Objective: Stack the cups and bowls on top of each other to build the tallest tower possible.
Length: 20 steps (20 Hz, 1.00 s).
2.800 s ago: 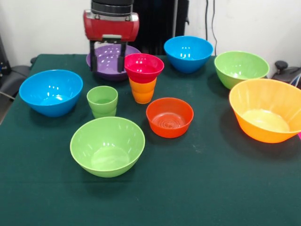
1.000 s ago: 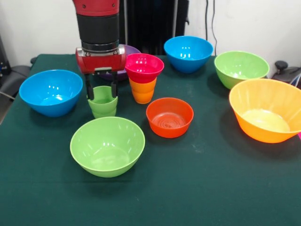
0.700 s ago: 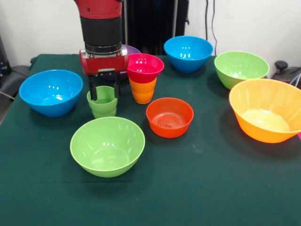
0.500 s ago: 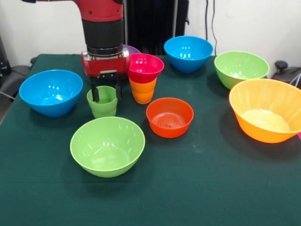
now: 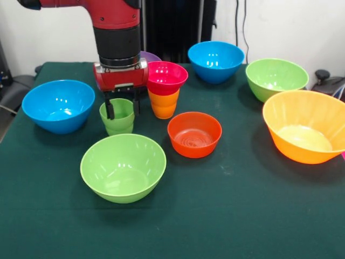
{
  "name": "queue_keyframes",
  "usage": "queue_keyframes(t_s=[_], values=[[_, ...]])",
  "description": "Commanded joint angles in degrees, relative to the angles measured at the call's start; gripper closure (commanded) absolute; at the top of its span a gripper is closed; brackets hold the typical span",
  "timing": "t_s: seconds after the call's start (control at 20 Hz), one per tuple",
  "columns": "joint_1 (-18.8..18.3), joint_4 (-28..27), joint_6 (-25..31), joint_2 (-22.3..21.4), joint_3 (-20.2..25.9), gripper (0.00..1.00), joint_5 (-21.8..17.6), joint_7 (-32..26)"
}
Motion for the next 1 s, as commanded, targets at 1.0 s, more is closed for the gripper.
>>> queue_keyframes(t_s=[1.0], values=[[-4.09, 3.84, 2.59, -1.20, 5.75, 0.00, -3.95, -18.94]])
